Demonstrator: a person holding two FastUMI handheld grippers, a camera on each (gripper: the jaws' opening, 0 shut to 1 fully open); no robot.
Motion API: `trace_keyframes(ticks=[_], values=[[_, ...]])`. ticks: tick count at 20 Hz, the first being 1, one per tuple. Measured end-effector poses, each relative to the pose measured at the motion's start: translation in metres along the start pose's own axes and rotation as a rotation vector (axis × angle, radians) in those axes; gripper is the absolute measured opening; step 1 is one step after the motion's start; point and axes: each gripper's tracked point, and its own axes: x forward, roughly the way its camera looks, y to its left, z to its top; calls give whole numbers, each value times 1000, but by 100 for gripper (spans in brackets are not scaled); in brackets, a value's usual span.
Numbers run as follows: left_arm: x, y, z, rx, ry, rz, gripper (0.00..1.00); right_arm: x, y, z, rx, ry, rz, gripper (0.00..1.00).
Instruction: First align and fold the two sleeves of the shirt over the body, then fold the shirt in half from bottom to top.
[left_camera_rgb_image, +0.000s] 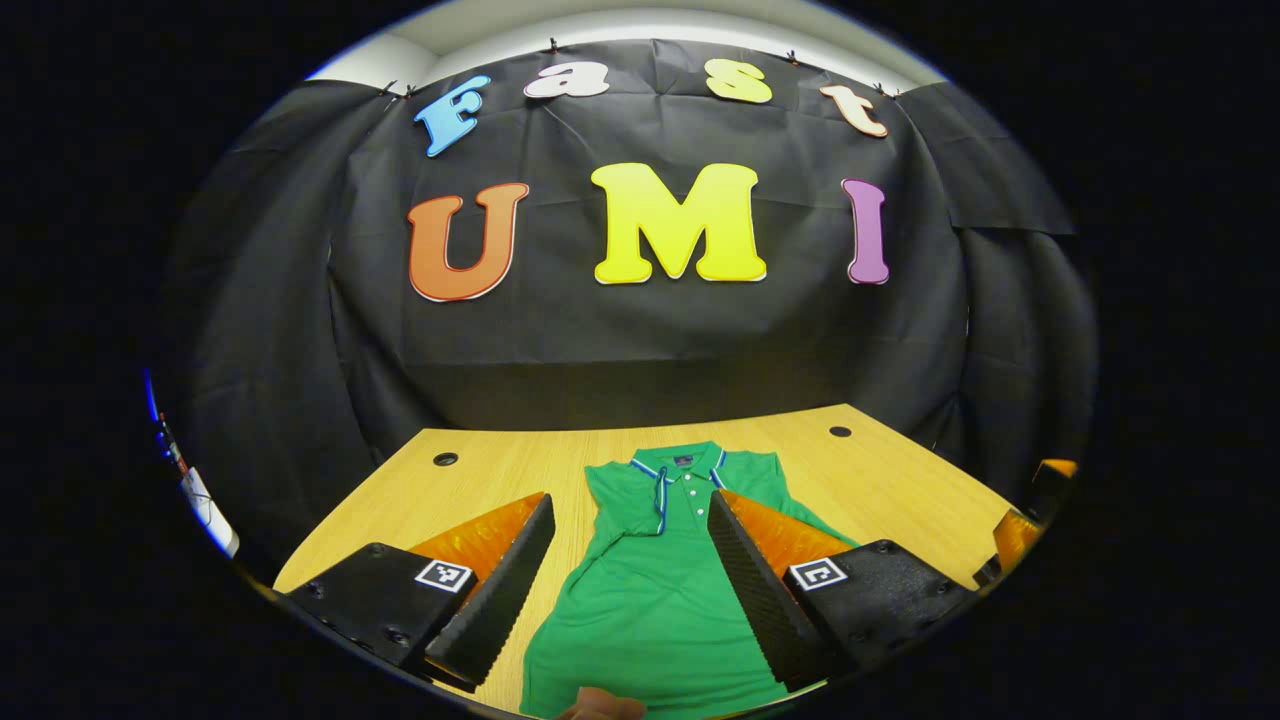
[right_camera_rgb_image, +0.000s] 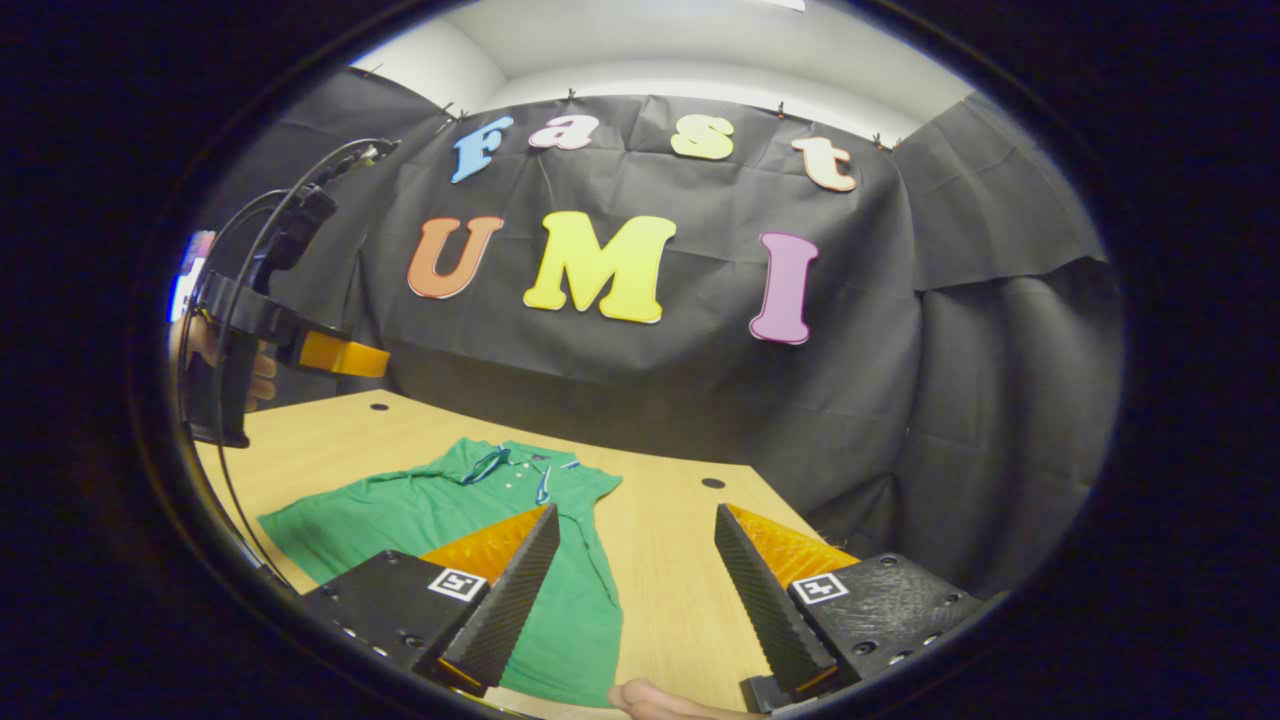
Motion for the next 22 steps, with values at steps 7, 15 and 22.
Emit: trace_keyframes(ticks=[7,15,22], values=[[-39,23,-121,-84,284,-20,99,-3,-11,-44,30,123,-16,95],[-57,45,-195,-95,531,-37,100,11,5,-130,33,422,38,95],[-72,42,-235,-81,659,-53,100,-11,20,-166,152,605,68,96]])
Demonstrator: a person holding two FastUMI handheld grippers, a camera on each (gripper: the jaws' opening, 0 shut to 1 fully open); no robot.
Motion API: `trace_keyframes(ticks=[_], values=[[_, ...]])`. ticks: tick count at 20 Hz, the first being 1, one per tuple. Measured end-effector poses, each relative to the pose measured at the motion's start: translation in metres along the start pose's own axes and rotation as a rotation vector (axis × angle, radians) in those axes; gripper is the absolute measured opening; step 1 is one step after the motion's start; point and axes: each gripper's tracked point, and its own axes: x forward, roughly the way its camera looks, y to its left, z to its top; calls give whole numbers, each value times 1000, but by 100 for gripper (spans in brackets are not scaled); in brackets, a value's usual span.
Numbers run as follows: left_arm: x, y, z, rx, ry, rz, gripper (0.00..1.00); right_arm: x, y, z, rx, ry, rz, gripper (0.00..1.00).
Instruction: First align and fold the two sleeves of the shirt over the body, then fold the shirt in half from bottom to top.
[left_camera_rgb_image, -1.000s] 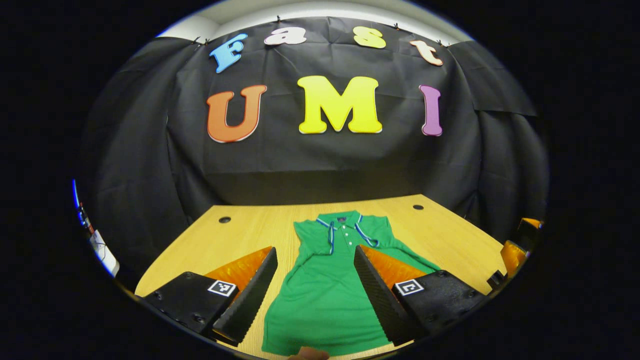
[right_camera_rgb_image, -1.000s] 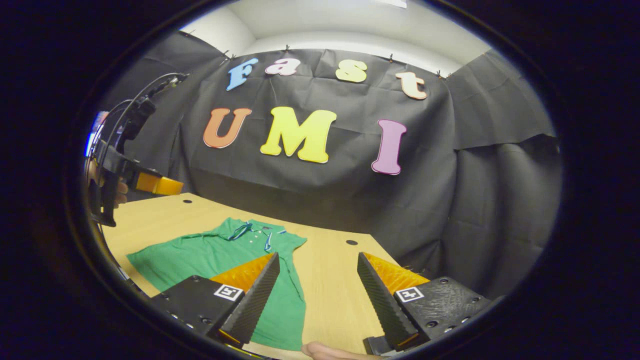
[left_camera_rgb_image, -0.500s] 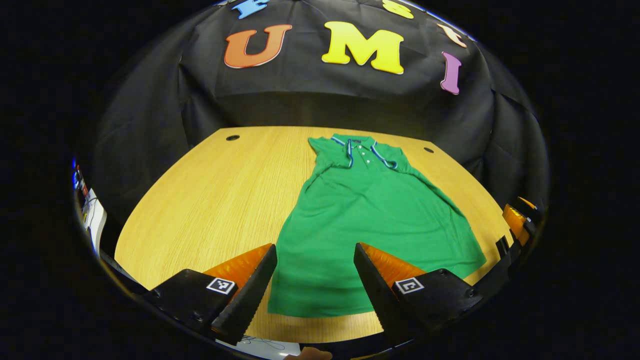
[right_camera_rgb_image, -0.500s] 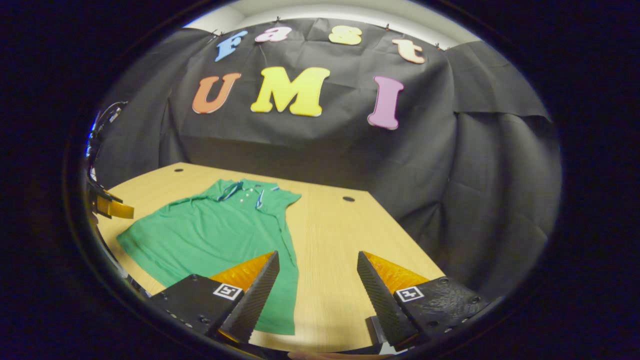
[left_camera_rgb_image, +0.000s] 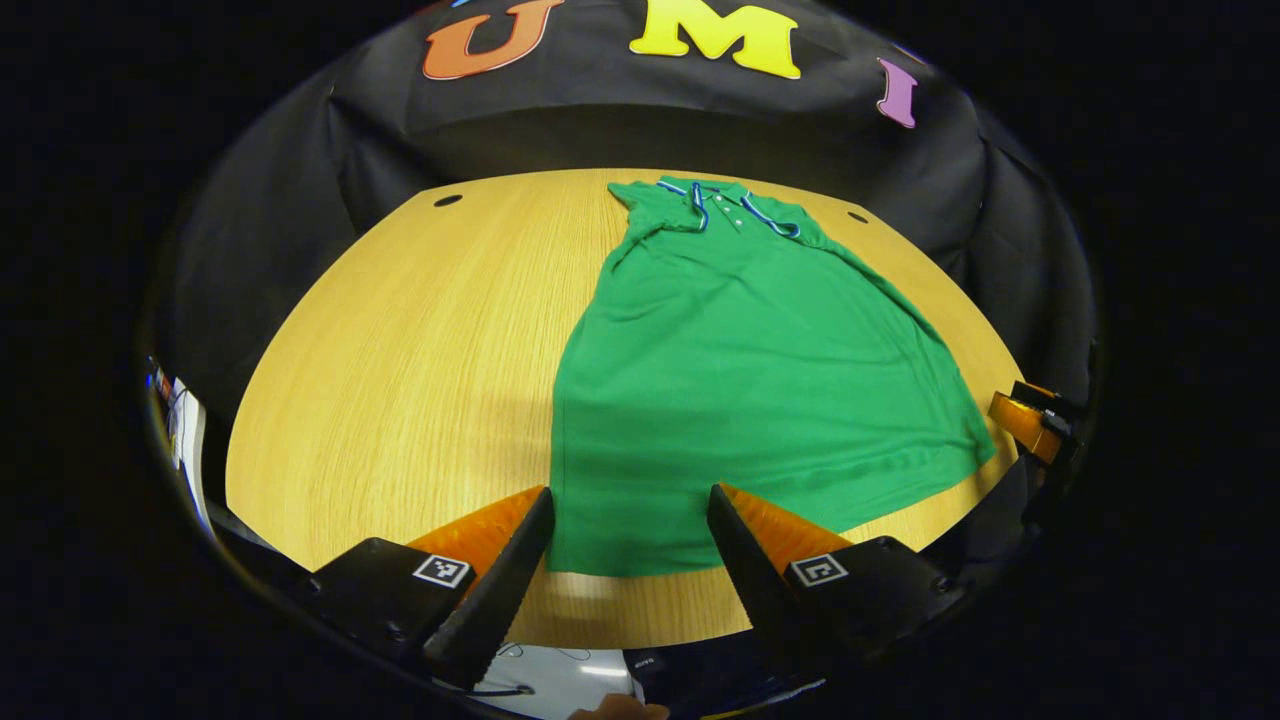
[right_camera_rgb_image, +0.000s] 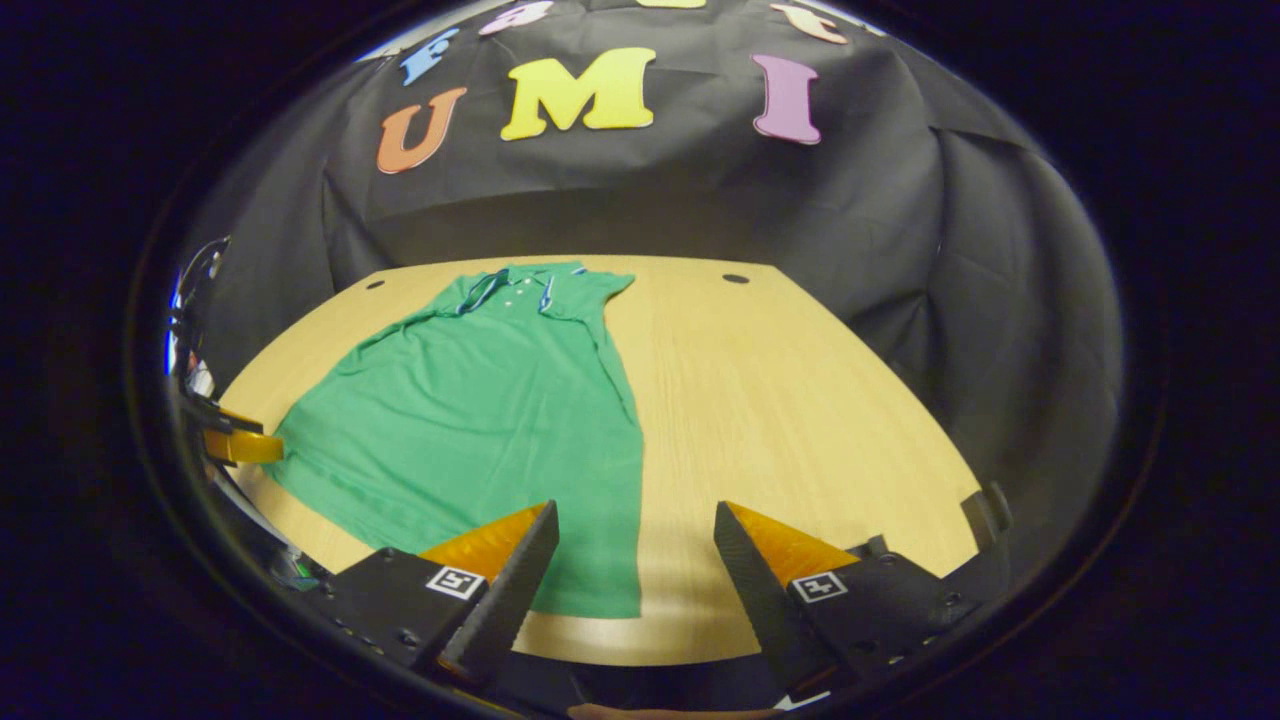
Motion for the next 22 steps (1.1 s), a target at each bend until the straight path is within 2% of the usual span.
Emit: trace_keyframes(ticks=[2,4,9,10,11,12,14,16,17,18,19,20,21,22], values=[[1,7,5,12,-27,31,99,4,3,-4,-8,14,5,95],[3,6,4,-18,-22,16,97,7,8,-7,-30,24,9,96],[5,13,7,2,-29,46,96,20,11,-21,-54,72,11,96],[6,13,6,2,-27,47,96,20,15,-23,-39,77,42,95],[8,14,9,-4,-37,47,96,23,17,-23,-7,85,59,94],[7,15,9,-12,-42,53,95,22,17,-23,9,86,59,89],[7,15,9,-9,-55,59,91,25,18,-22,7,80,63,86],[8,13,9,-2,-68,53,83,27,23,-21,13,75,78,72],[8,12,10,-6,-74,50,73,27,27,-22,15,80,86,55],[7,11,10,-14,-77,47,68,28,31,-22,15,80,99,44],[7,9,10,-17,-83,41,52,28,36,-23,22,89,120,30],[7,8,10,-16,-90,32,46,29,38,-21,39,89,130,16],[6,5,11,-16,-98,21,33,30,39,-22,47,92,136,7],[7,1,11,-18,-106,5,27,31,40,-22,42,87,141,4]])
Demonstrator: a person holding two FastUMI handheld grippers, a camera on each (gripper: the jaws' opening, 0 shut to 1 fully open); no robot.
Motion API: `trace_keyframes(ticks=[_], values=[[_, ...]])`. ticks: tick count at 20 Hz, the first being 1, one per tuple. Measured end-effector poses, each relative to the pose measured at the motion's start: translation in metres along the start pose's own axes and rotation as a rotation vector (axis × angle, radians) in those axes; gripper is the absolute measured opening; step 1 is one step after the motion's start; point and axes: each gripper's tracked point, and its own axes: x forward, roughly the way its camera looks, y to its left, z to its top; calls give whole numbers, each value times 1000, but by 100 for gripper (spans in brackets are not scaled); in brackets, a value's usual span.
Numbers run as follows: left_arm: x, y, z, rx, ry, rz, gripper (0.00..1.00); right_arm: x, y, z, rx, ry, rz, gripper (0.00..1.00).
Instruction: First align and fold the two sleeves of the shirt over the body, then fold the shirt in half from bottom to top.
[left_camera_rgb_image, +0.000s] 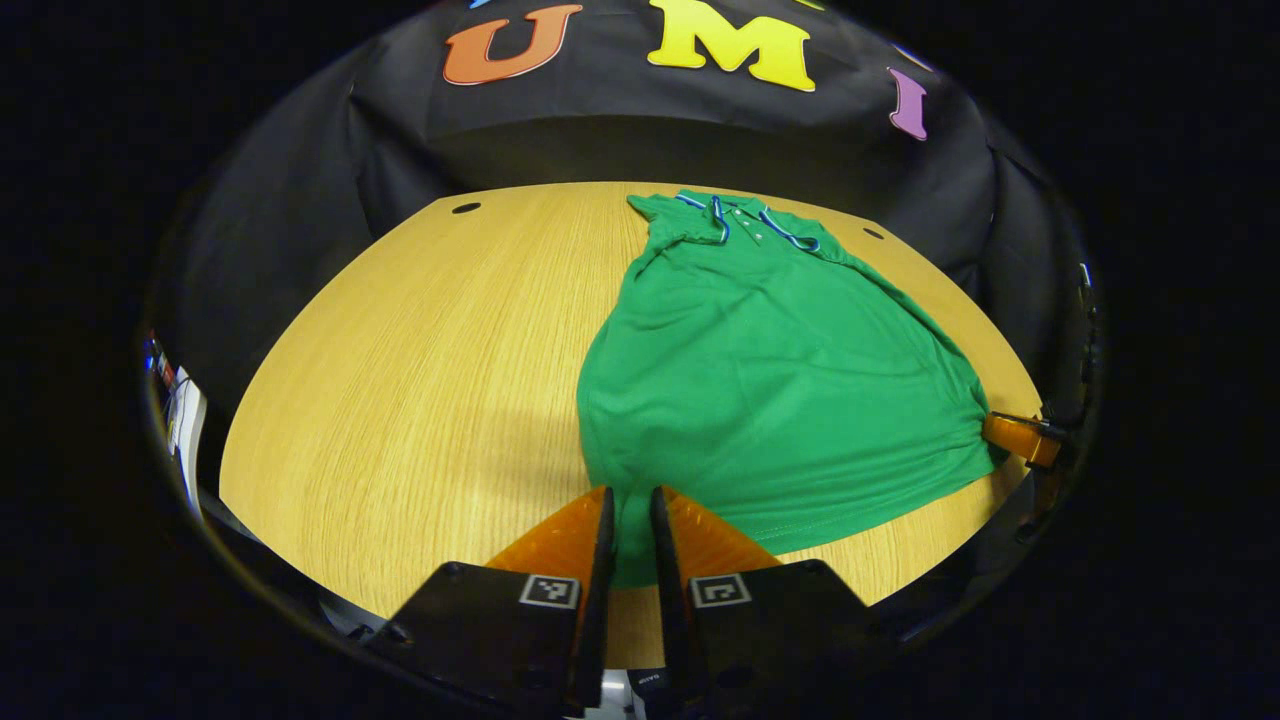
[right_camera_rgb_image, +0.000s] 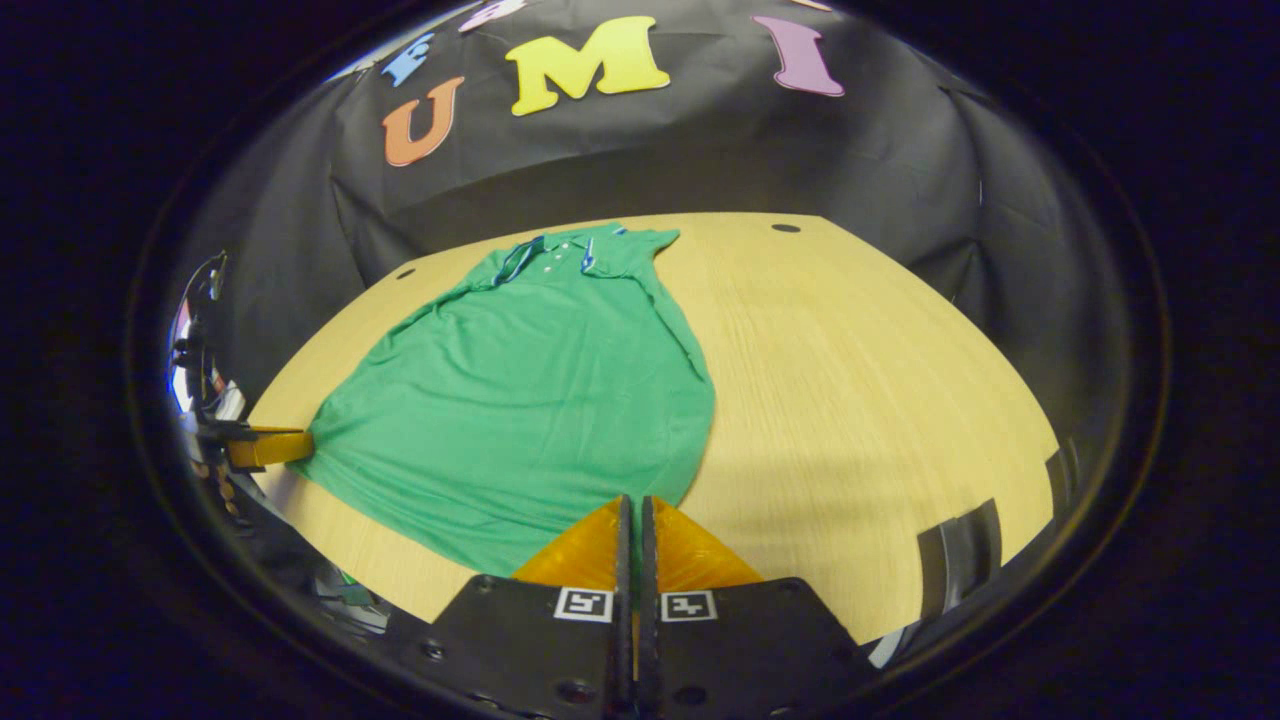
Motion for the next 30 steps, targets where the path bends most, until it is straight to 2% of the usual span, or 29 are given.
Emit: trace_keyframes(ticks=[1,3,6,10,13,15,23,27,30], values=[[0,0,0,-5,-7,-2,12,-1,0,0,-15,-12,7,3],[0,-1,0,-12,-26,1,4,1,6,3,-56,-62,54,2],[-2,-4,1,-38,-59,-22,4,4,4,3,-26,-65,79,0],[-11,-7,10,-91,-139,-46,4,4,6,5,-45,-64,95,0],[-22,-7,32,-75,-226,-29,3,3,9,15,-53,-73,110,3],[-25,-12,52,-59,-272,-22,3,2,10,28,-60,-86,113,0],[-20,-25,137,-14,-422,-22,4,-5,19,98,-132,-177,100,0],[-9,-30,183,-45,-472,-64,3,5,15,144,-129,-208,71,0],[5,-25,223,-56,-515,-63,3,17,16,187,-116,-236,68,0]])
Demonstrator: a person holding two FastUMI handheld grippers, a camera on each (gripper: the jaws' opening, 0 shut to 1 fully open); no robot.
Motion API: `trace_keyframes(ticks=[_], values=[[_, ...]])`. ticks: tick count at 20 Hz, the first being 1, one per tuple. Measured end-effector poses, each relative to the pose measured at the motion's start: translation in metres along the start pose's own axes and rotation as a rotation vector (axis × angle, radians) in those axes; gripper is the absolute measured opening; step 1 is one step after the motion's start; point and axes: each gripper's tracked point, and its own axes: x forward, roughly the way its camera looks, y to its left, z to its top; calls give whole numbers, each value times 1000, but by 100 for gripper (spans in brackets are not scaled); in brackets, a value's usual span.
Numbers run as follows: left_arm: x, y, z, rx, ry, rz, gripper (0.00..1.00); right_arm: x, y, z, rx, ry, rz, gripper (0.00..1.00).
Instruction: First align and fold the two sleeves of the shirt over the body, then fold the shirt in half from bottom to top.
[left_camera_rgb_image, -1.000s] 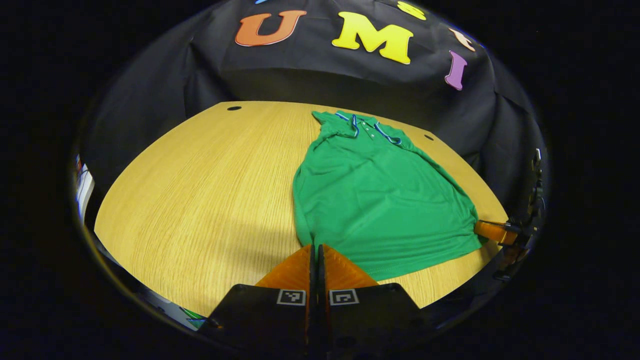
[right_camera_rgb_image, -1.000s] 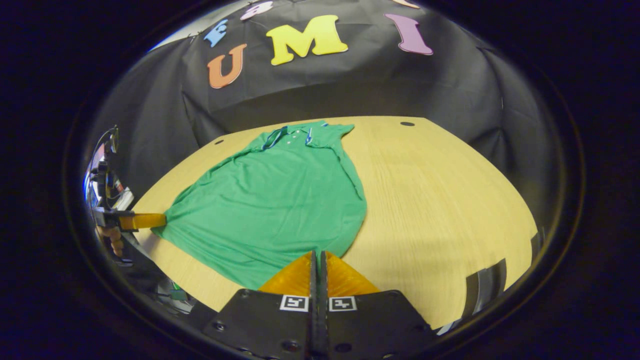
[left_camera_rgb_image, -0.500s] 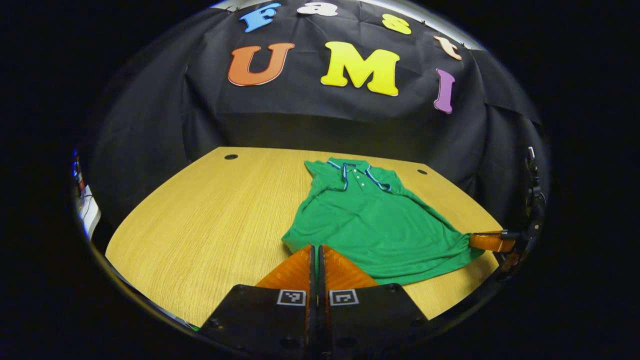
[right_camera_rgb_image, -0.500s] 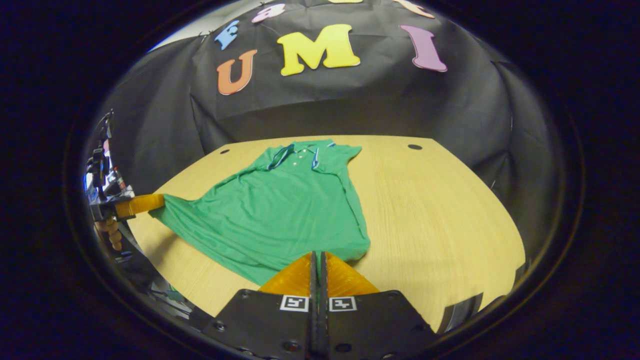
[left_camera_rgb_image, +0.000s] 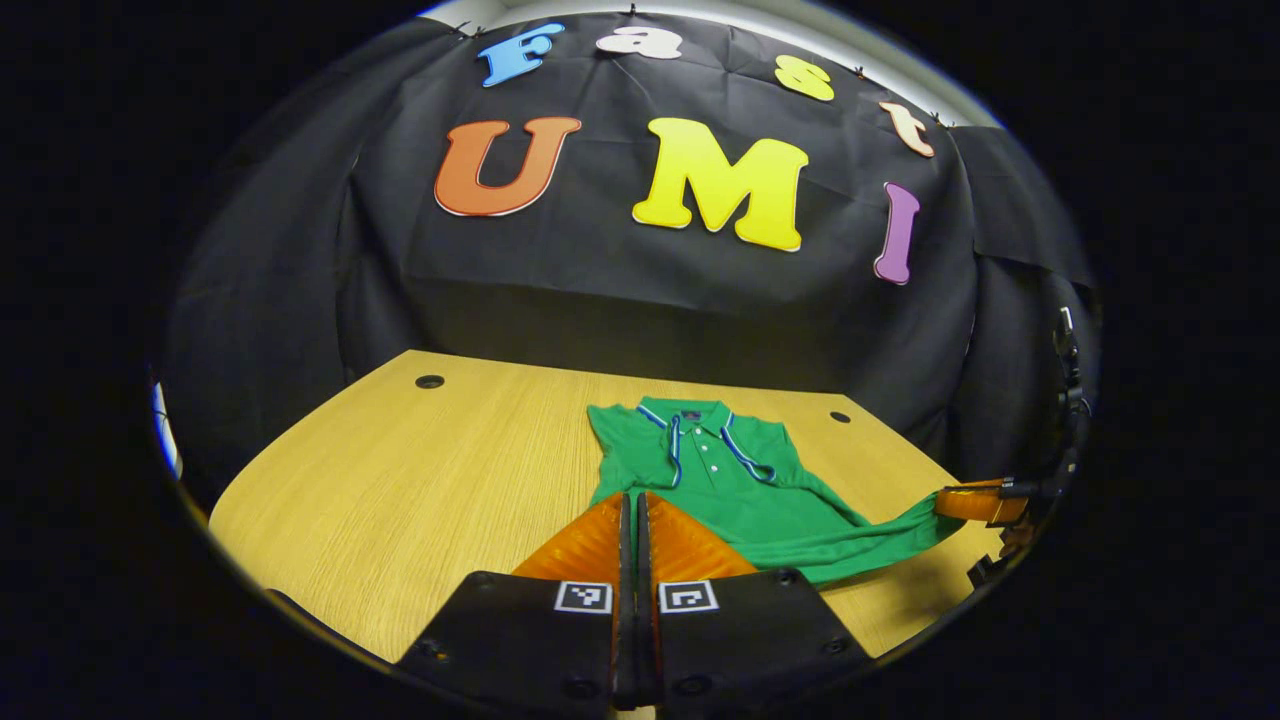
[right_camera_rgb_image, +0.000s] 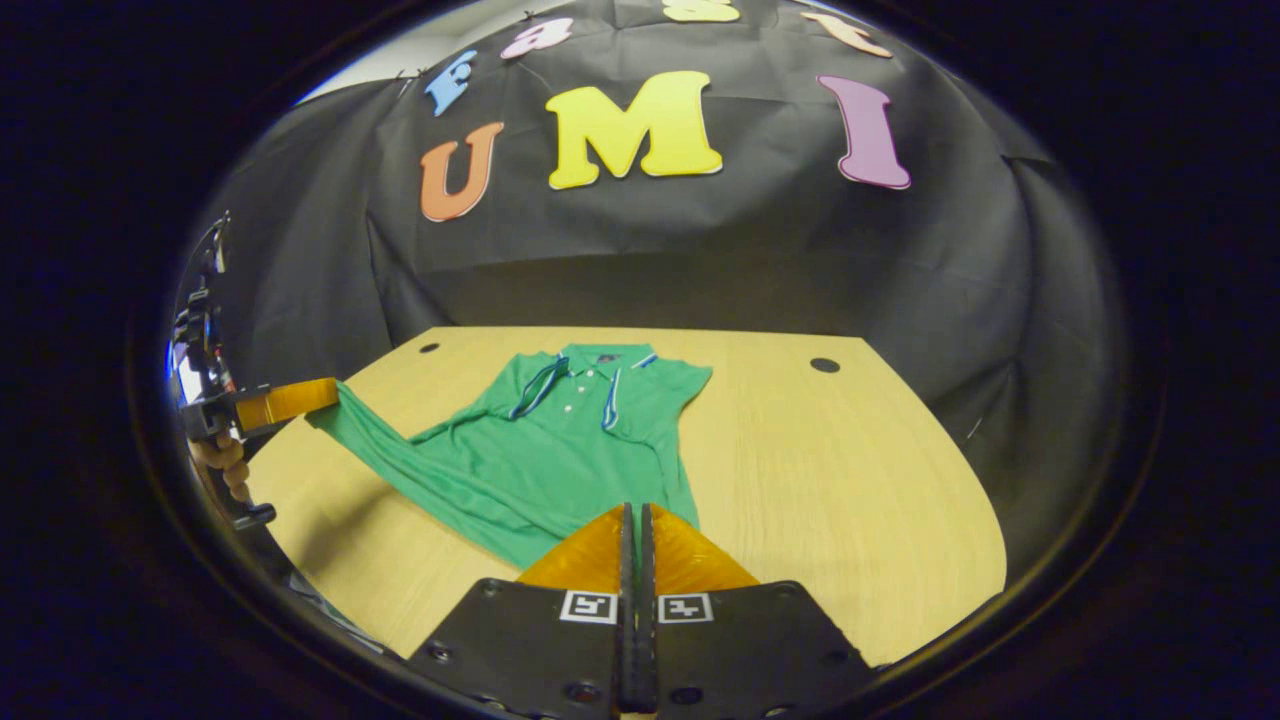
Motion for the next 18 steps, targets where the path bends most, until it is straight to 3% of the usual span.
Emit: trace_keyframes(ticks=[5,10,18], values=[[62,2,33,-4,-37,-9,3,42,-9,71,28,-63,-20,0],[131,8,53,-14,-51,-4,3,115,-22,120,77,-72,-51,0],[237,20,53,77,-11,31,3,229,-42,157,-6,-80,-124,0]])
